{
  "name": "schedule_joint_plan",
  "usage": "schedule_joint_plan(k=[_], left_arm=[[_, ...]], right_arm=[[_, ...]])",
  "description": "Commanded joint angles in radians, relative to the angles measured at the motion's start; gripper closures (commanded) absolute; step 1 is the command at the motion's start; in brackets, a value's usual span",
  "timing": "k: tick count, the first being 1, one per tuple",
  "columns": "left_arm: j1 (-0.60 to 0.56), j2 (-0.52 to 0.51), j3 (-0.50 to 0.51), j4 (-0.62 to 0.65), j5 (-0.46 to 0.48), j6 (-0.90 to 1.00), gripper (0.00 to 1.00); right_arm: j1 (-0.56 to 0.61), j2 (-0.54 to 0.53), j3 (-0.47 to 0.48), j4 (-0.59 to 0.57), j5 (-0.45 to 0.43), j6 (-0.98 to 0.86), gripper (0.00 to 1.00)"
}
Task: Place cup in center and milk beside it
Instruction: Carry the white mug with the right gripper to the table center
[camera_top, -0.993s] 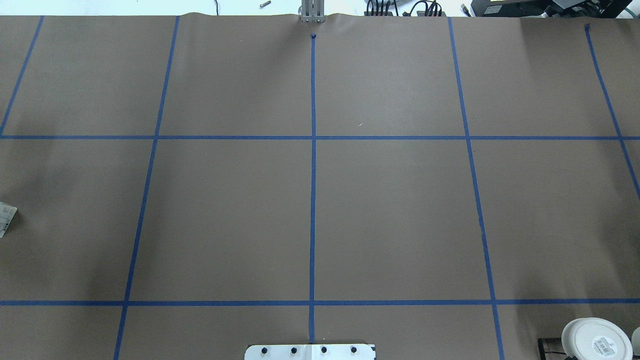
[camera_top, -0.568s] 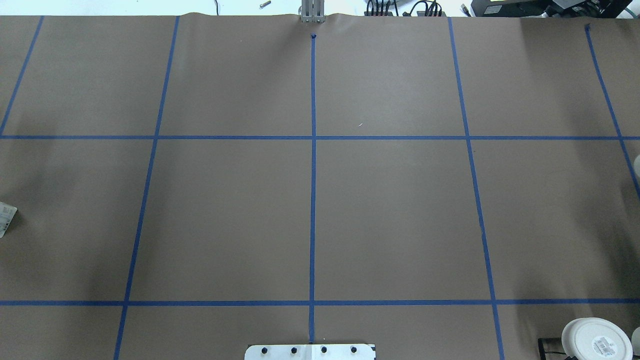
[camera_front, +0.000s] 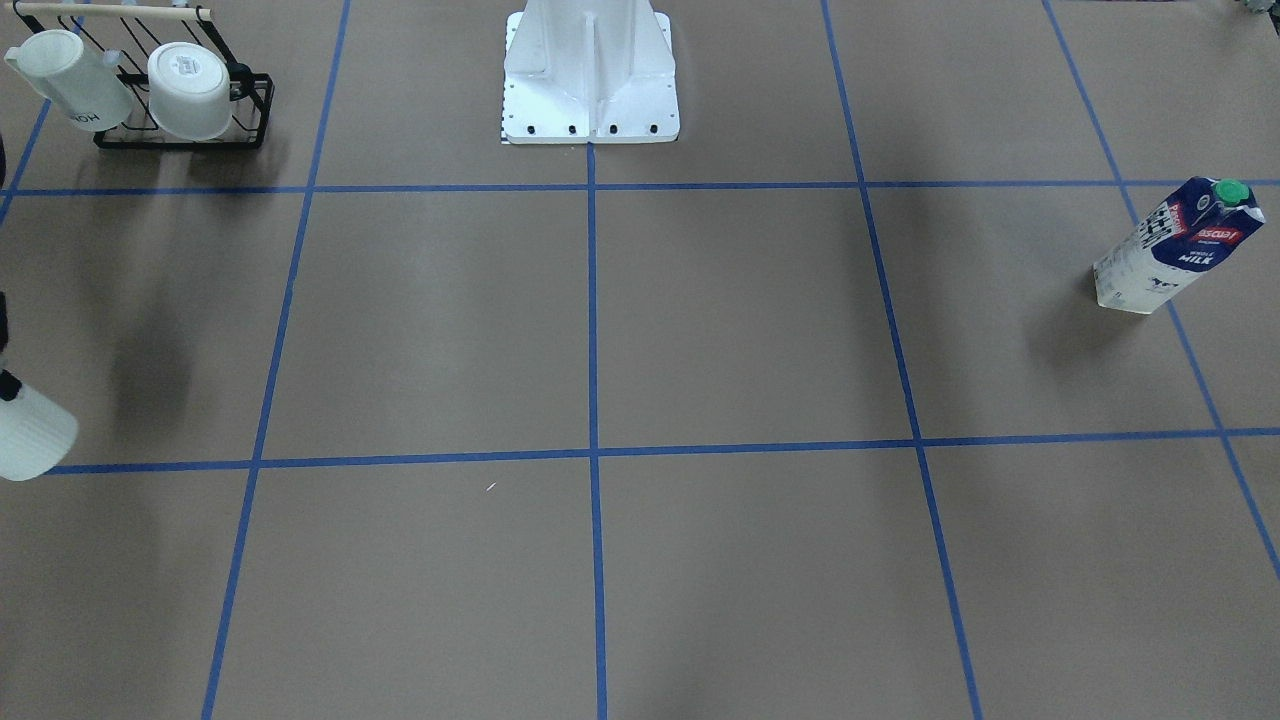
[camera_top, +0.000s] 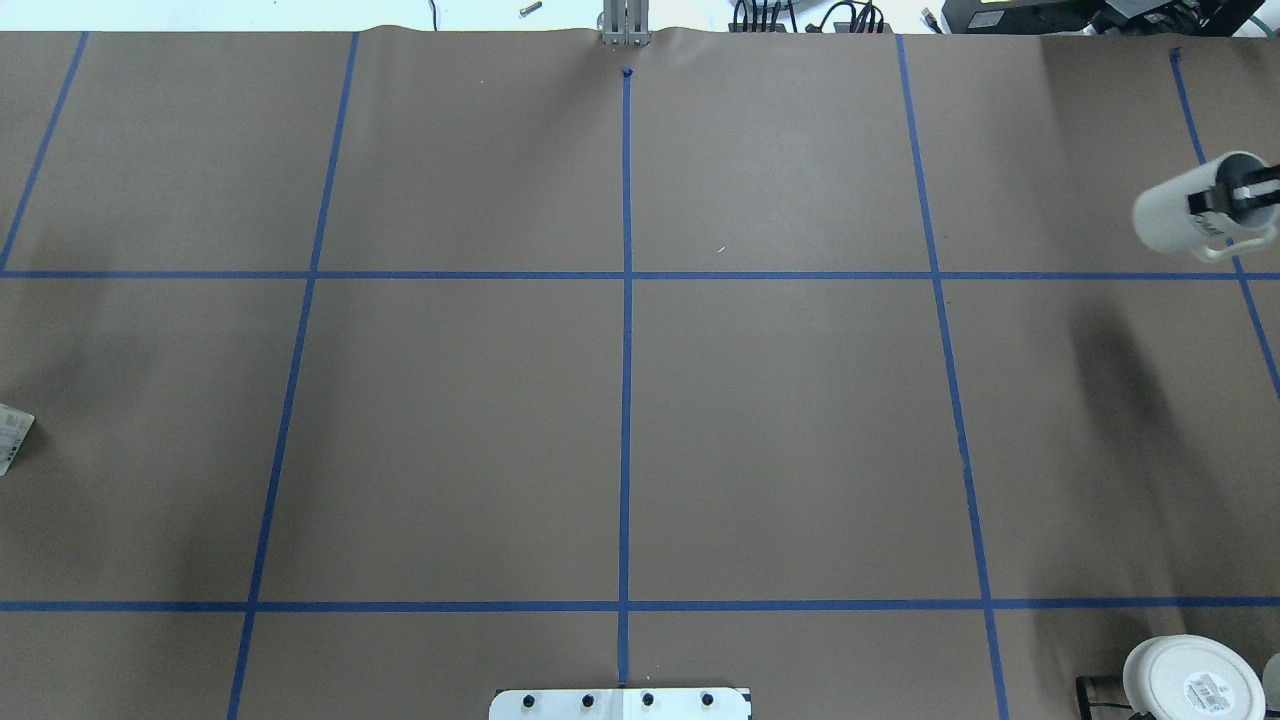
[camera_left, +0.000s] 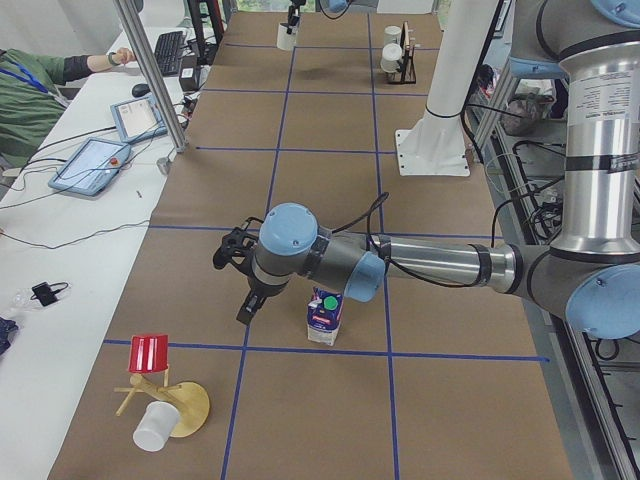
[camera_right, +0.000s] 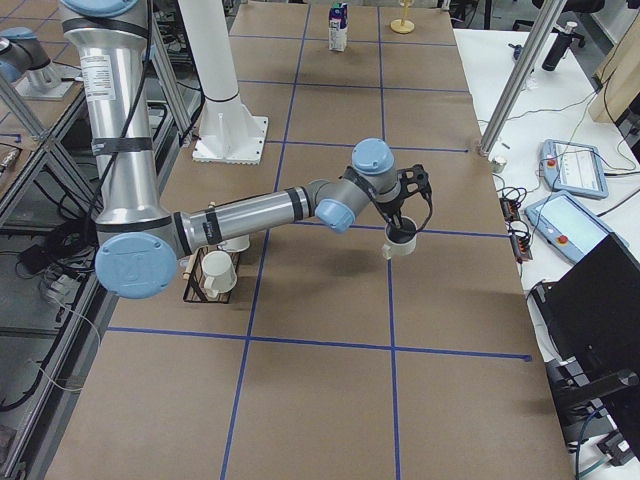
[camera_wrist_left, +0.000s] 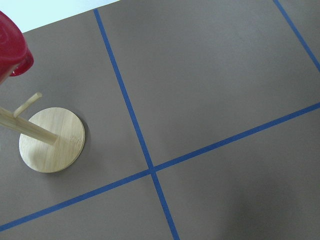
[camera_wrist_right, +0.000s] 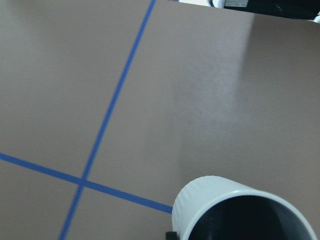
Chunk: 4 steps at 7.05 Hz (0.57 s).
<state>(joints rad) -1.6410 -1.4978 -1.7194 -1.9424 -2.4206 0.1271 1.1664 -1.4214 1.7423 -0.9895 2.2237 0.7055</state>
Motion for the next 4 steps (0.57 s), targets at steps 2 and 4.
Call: schedule_joint_plan(k=[2,4], left_arm=[[0.001,0.018,0.011,-0.052,0.0,-0.004,0.01],[0.001,0.018,0.012,-0.05,0.0,-0.006,0.02]], right_arm=[[-0.323,0.362,0.032,-0.44,-0.275,0.312,1.0],[-0.504,0.542,0.02,-0.671,-0.398,0.507,1.0]])
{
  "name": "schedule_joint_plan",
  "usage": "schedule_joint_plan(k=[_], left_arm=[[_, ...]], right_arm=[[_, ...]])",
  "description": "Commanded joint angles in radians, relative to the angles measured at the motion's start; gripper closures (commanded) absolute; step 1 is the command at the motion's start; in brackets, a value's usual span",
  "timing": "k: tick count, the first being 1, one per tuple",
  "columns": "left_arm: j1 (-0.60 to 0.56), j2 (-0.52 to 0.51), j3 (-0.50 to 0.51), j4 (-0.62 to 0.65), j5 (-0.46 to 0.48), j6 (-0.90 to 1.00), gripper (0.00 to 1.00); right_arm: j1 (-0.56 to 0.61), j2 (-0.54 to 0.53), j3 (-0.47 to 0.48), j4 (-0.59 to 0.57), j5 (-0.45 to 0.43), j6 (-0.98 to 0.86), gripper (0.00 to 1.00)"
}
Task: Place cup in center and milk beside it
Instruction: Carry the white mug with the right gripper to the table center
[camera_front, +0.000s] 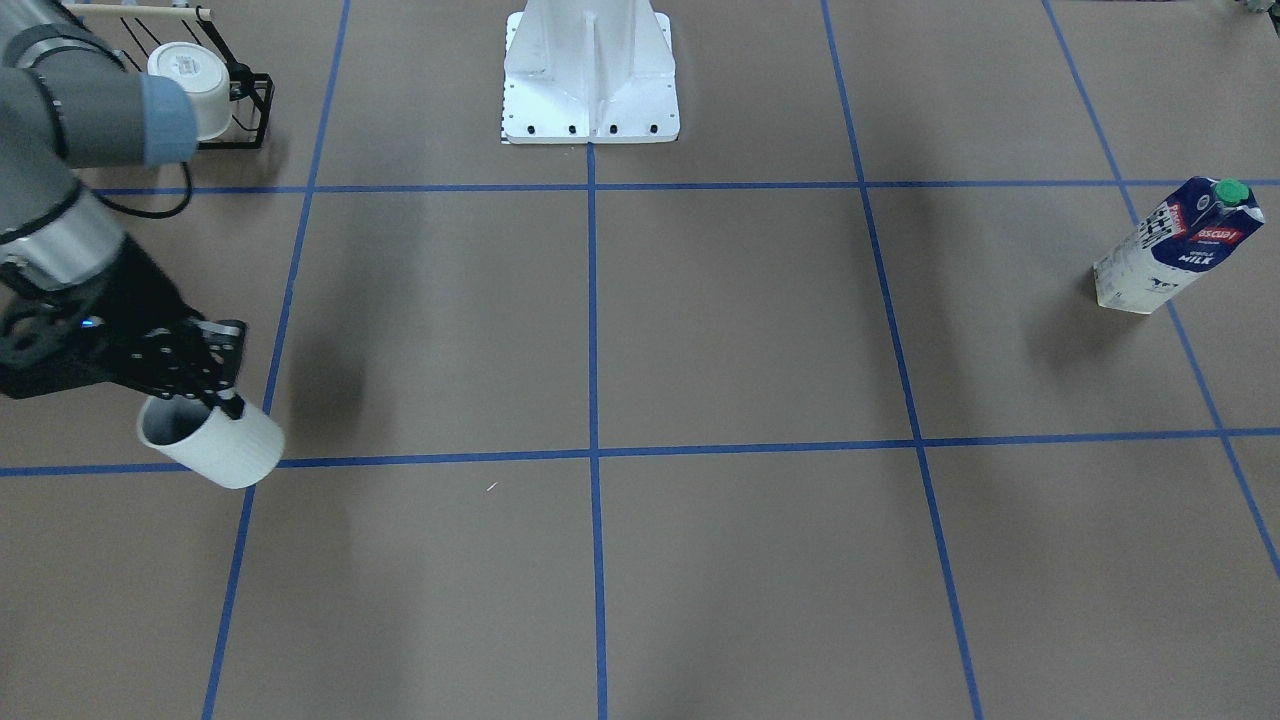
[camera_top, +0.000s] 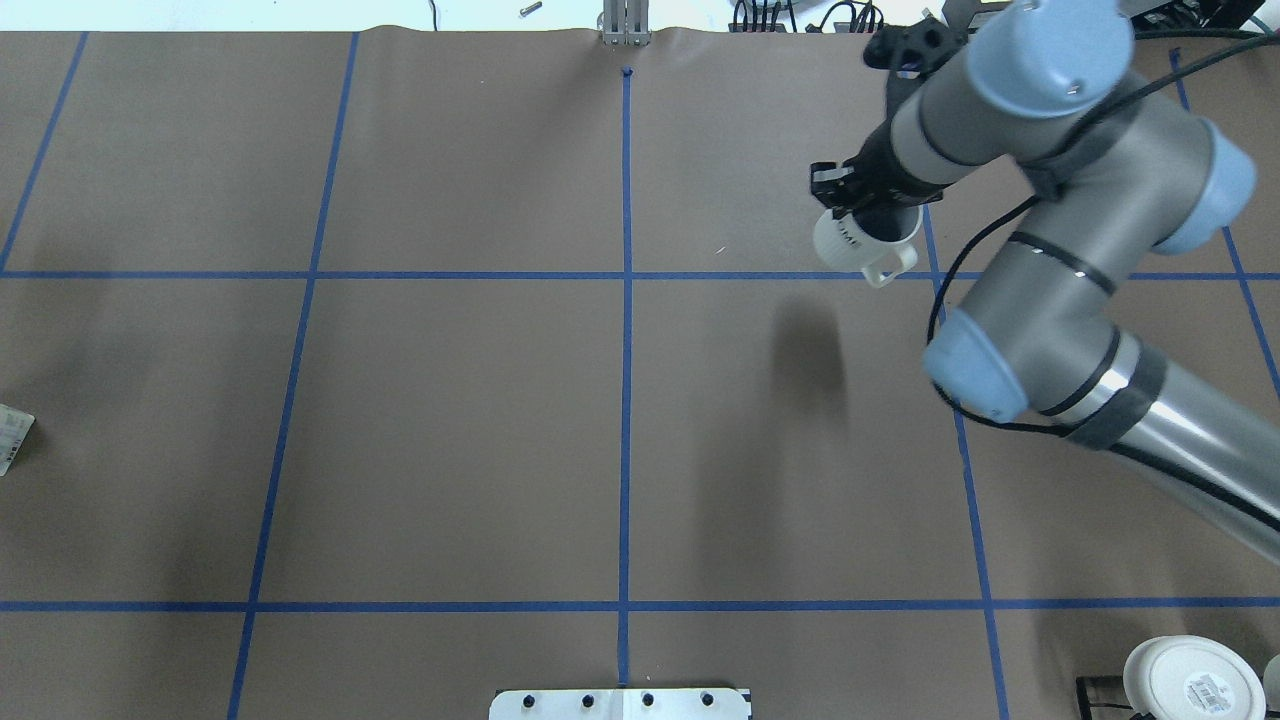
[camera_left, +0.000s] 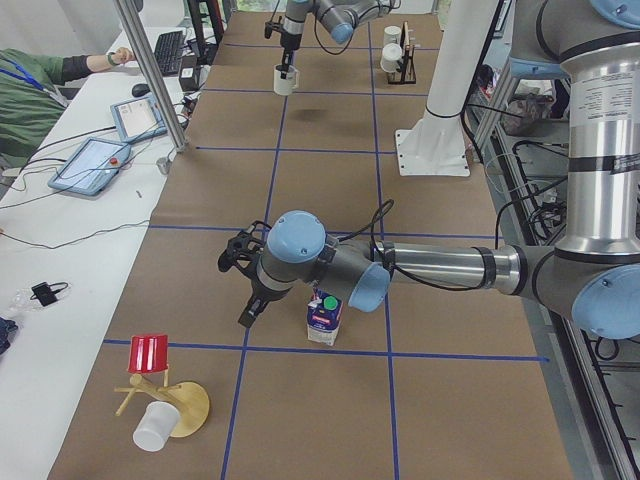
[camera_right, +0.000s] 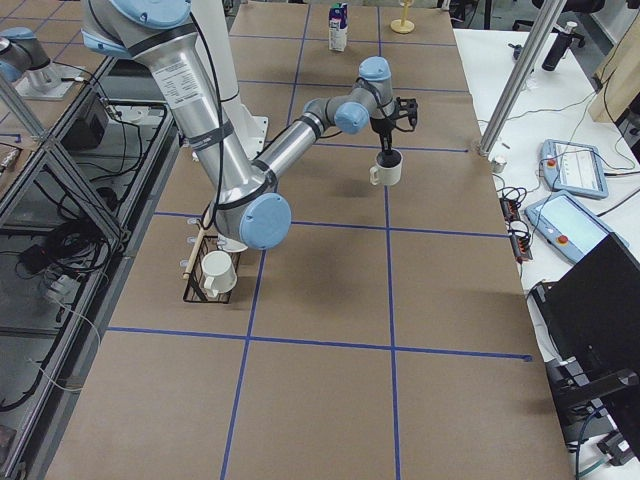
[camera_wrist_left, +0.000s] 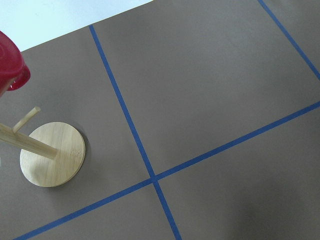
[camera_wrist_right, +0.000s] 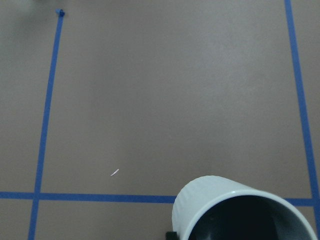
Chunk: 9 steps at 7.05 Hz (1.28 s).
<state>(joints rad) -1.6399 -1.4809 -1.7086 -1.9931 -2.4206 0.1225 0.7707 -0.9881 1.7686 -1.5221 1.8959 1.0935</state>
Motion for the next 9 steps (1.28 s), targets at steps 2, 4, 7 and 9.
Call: schedule_joint_plan(k=[2,4,7,9], left_arm=[[0.0,0.001,0.001,-0.001,0.0,-0.026,0.01],[0.0,0.007,0.001,-0.001,0.0,-0.026,0.01],[0.0,0.017,0.001,-0.003,0.0,-0.024,0.01],[0.0,0.017,0.001,-0.001,0.0,-0.024,0.01]], right_arm=[[-0.252,0.277,-0.139,-0.217,-0.15,0.291,1.0],[-0.319,0.383,-0.285,-0.219,-0.152,0.334,1.0],[-0.363,0.382,-0.297,-0.219,-0.152,0.335,1.0],[-0.366,0.379,-0.299,-0.216,-0.159,0.335,0.88]])
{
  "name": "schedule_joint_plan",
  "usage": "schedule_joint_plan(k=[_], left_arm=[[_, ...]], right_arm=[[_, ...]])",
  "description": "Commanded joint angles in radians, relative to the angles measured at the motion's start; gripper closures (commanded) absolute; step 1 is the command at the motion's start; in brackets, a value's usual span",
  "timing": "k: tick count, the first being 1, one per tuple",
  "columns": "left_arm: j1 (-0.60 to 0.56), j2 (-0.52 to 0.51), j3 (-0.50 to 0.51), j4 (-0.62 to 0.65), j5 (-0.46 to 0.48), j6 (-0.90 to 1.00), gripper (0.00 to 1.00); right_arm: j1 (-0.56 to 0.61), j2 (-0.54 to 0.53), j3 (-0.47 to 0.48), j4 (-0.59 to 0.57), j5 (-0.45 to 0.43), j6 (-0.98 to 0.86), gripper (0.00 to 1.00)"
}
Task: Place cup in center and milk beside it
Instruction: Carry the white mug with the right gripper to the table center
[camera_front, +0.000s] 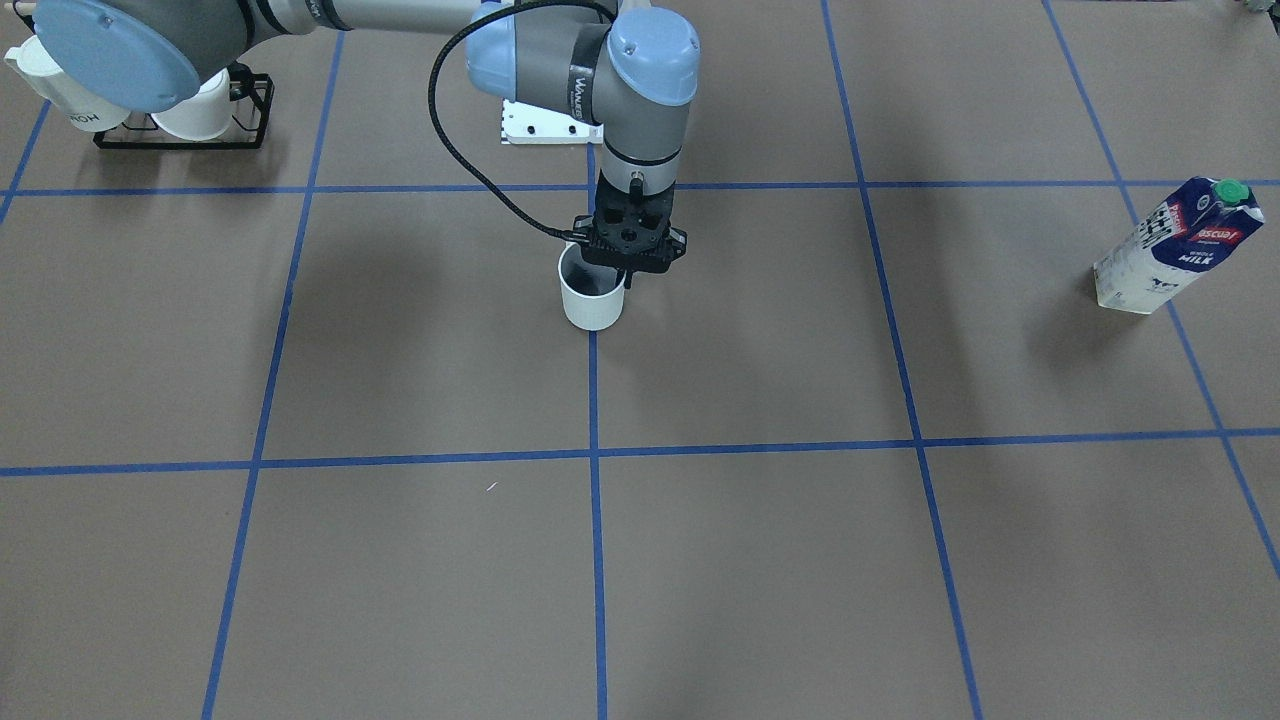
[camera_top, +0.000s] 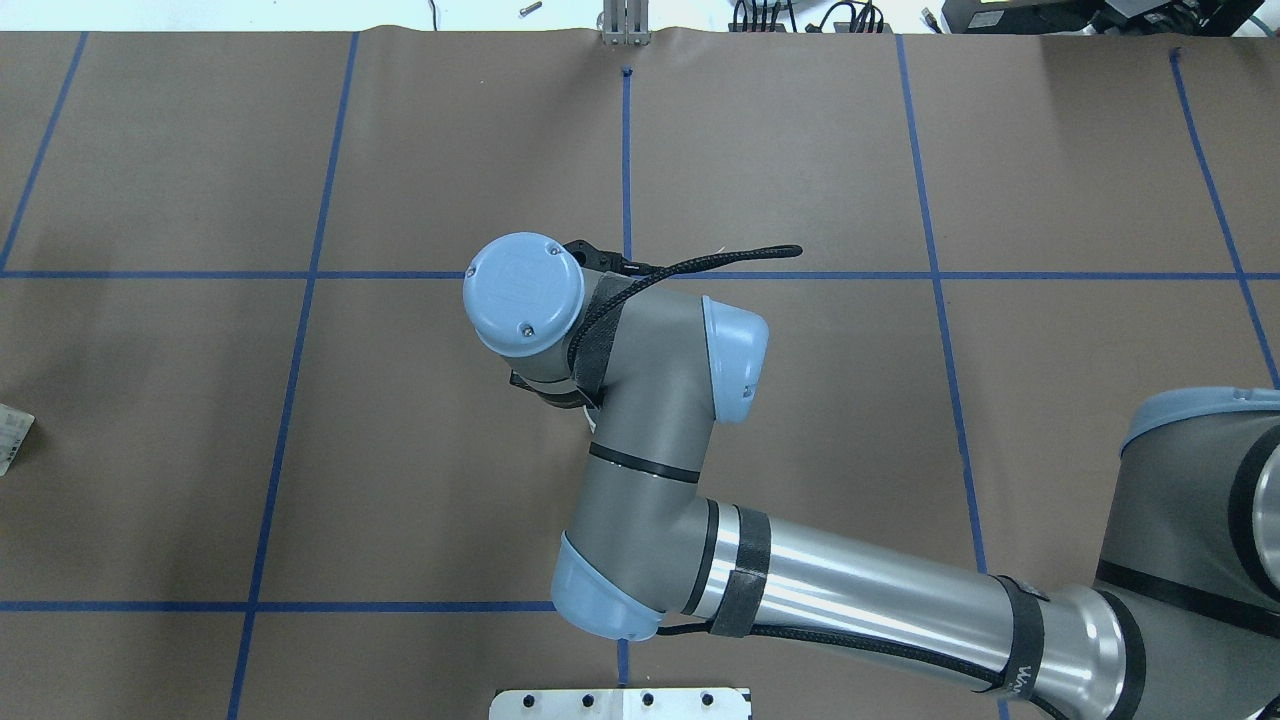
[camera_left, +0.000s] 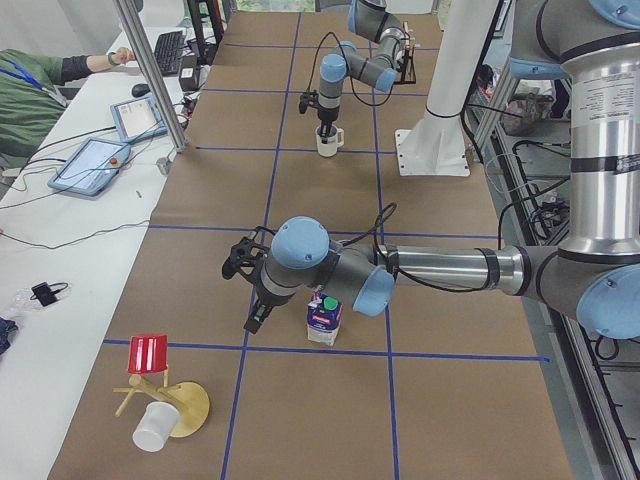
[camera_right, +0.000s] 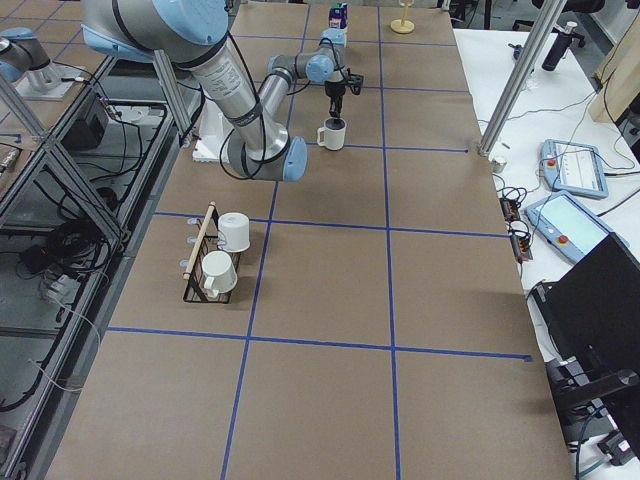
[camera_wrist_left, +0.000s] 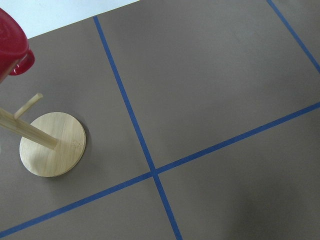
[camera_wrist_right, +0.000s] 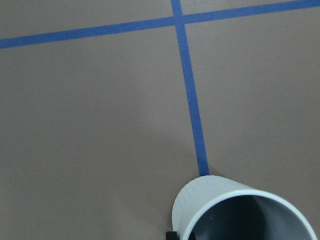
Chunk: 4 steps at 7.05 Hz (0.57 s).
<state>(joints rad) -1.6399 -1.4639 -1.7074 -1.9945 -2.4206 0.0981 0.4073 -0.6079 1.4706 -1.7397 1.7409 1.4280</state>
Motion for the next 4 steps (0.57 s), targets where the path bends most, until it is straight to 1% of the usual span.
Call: schedule_joint_plan(k=[1,2,3,4], left_arm=[[0.0,0.001,0.0,0.0,0.0,0.0,0.02],[0.0,0.001,0.0,0.0,0.0,0.0,0.01],[0.0,0.001,0.0,0.0,0.0,0.0,0.02],[0.0,0.001,0.0,0.0,0.0,0.0,0.01]], right_arm=[[-0.002,-0.001,-0.001,0.005,-0.006,-0.001,0.79],[-0.002,-0.001,0.001,0.005,-0.023,-0.001,0.52],[-0.002,0.0,0.005,0.006,-0.043,-0.003,0.04],[0.008,0.002,0.04,0.005,-0.043,-0.012,0.0]])
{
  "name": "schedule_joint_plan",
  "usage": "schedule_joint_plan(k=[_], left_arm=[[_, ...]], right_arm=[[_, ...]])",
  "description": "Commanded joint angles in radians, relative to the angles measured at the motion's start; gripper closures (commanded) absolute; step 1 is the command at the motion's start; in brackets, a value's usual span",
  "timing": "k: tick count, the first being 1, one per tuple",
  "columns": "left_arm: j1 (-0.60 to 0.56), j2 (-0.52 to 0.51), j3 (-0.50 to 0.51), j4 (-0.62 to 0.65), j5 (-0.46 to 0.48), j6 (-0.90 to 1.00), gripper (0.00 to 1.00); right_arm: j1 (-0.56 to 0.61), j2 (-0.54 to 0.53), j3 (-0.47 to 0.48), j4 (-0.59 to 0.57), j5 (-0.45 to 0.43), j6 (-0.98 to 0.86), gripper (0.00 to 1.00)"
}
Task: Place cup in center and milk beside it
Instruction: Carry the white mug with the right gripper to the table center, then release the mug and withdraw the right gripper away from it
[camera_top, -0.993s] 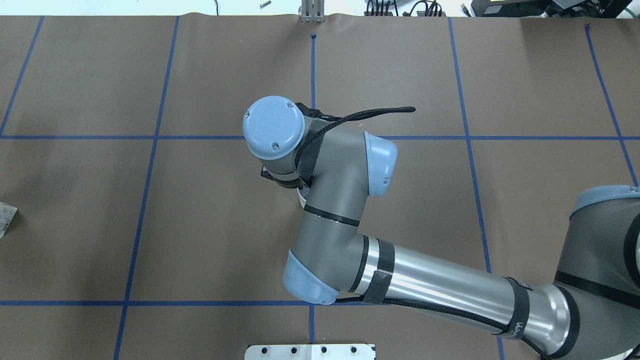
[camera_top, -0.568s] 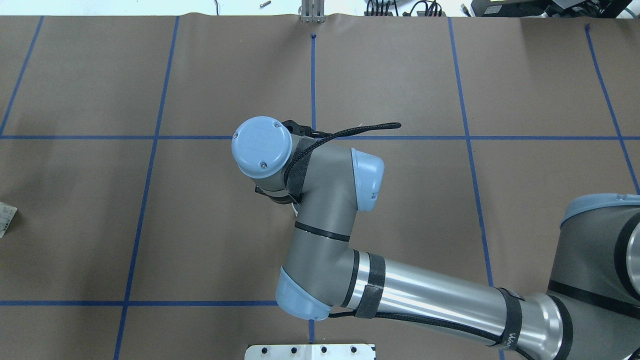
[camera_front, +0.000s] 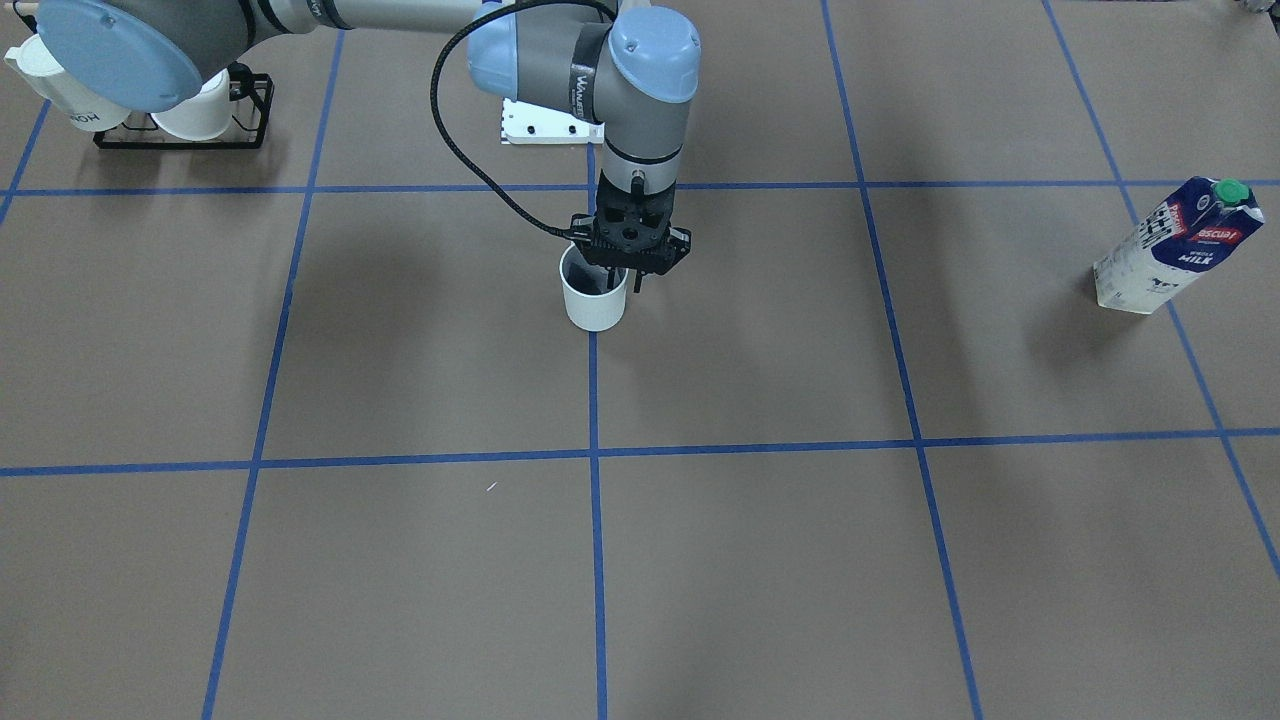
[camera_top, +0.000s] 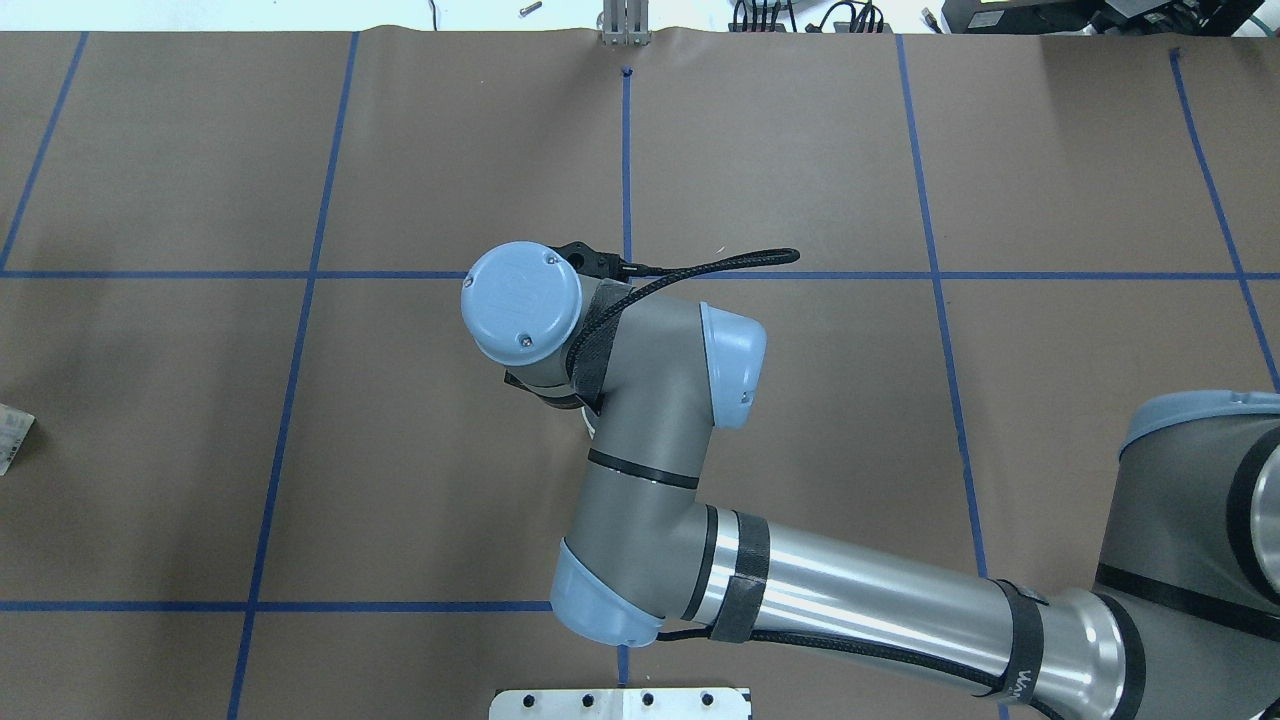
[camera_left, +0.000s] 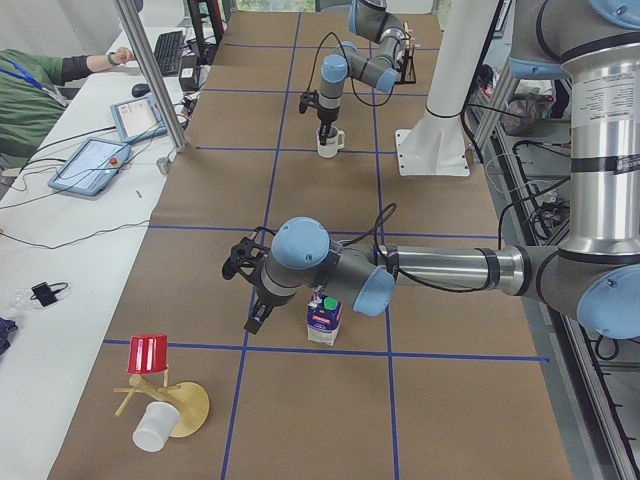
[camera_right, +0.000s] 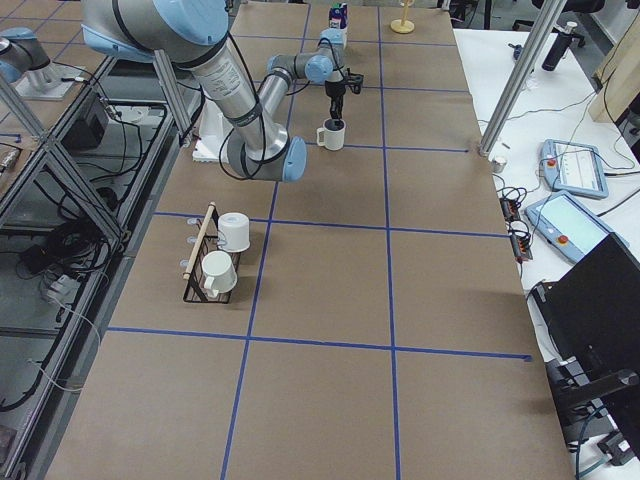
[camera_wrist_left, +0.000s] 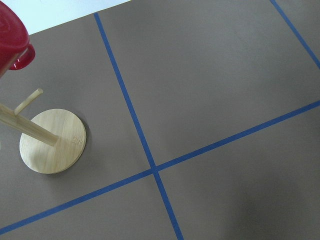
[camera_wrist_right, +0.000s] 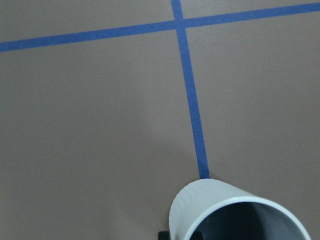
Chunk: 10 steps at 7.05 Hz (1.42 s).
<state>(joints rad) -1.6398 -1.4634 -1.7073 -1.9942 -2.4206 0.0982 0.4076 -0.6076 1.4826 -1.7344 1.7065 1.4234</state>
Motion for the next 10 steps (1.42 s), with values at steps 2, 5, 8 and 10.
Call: schedule_joint_plan(k=[2,5,8,10], left_arm=[[0.0,0.0,0.0,0.0,0.0,0.002,0.02],[0.0,0.0,0.0,0.0,0.0,0.005,0.01],[0.0,0.0,-0.006,-0.008,0.0,0.0,0.01],[0.0,0.0,-0.005,-0.006,-0.002,-0.002,0.01]], right_arm=[[0.1,0.002,0.085,-0.007,0.04,-0.09,0.0],[0.429,-0.244,0.226,0.024,0.256,-0.519,0.0],[0.828,-0.615,0.236,0.084,0.525,-1.205,0.0],[0.989,-0.874,0.243,0.088,0.545,-1.476,0.0]])
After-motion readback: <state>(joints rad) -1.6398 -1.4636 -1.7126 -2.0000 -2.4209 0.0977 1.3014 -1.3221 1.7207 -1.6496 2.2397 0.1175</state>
